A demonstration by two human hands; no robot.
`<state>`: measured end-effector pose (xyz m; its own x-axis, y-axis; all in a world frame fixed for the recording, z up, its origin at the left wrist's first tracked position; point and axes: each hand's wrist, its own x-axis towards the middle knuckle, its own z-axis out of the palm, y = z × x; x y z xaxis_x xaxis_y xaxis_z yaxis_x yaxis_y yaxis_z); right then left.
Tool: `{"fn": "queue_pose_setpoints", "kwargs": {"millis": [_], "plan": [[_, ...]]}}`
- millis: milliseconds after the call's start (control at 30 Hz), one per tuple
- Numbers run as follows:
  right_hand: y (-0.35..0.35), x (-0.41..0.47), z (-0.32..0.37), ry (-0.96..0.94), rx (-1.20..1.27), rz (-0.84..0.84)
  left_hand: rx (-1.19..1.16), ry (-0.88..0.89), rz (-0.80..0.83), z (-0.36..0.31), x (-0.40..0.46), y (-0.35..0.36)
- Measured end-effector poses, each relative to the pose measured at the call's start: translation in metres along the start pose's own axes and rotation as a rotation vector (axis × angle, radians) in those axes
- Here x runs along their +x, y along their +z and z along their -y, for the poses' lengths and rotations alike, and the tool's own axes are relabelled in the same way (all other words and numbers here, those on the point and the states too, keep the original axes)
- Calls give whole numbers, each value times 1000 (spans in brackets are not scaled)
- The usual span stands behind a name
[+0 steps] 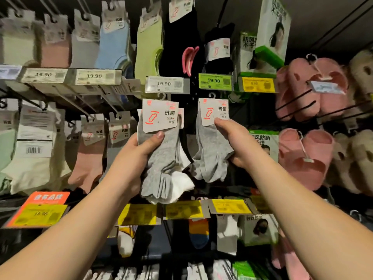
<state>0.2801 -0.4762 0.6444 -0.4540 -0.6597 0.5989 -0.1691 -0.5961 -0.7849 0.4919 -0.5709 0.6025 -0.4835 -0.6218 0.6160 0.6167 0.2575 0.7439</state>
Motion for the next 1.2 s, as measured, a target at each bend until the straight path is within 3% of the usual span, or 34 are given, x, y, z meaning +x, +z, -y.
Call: {"fn": "queue_pose_setpoints", "kwargs": {"millis": [333, 767, 967, 1200], "plan": [[-10, 31, -2, -43, -71, -3, -80, 31, 7, 10, 1, 27], [-16, 67, -31, 268, -225, -27, -55, 31, -3, 7, 0, 35], [-46, 130, -86, 364, -239, 7, -54, 1, -21, 11, -2, 33], [-30, 65, -41, 293, -441, -99, -24, 2, -25, 11, -7, 25]]}}
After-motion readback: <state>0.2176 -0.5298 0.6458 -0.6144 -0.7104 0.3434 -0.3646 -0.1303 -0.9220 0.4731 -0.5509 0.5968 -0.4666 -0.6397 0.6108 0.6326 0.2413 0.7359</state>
